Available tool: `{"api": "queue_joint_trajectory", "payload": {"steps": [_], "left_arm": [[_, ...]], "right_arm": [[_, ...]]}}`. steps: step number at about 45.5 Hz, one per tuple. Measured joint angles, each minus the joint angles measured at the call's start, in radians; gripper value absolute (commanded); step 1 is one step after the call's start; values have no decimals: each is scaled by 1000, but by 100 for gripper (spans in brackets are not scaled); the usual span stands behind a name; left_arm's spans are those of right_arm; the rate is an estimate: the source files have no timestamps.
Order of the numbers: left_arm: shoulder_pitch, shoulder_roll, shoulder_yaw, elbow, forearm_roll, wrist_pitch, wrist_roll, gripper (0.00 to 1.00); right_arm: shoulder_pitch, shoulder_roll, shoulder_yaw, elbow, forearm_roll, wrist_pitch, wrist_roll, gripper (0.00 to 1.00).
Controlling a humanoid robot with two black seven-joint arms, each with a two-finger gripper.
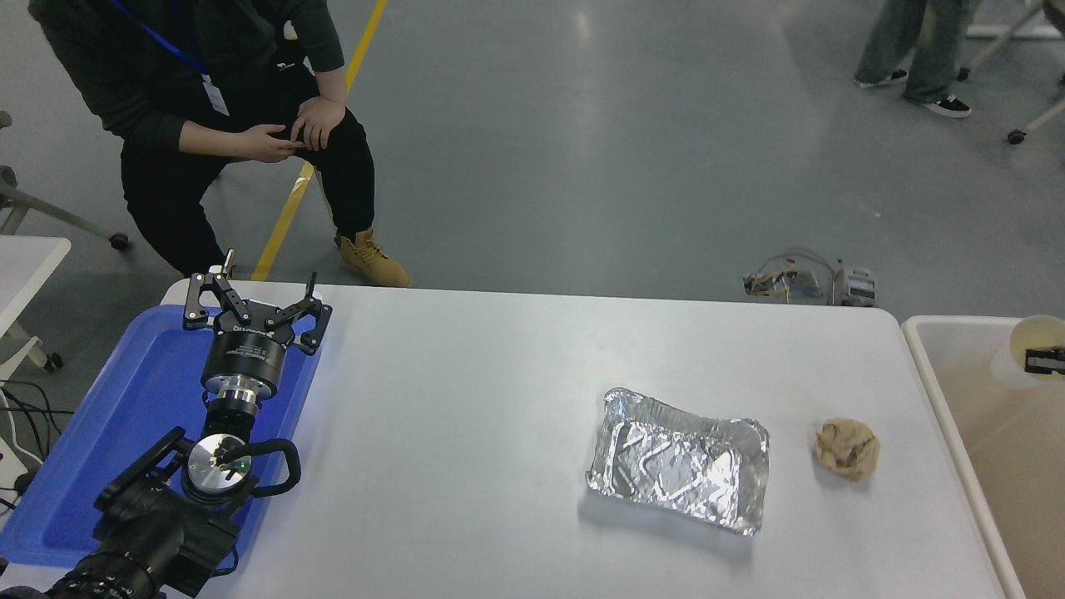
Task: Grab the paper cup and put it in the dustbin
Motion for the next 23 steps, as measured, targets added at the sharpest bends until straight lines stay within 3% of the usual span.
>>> {"api": "queue_joint_trajectory", "payload": {"steps": [11, 23], "left_arm": [[0, 0, 0, 0, 0, 0, 0, 100], [0, 0, 0, 0, 0, 0, 0, 100]], "right_arm": [[-89, 26, 45, -11, 44, -61, -40, 0], [-135, 40, 64, -14, 59, -84, -53, 0]]}}
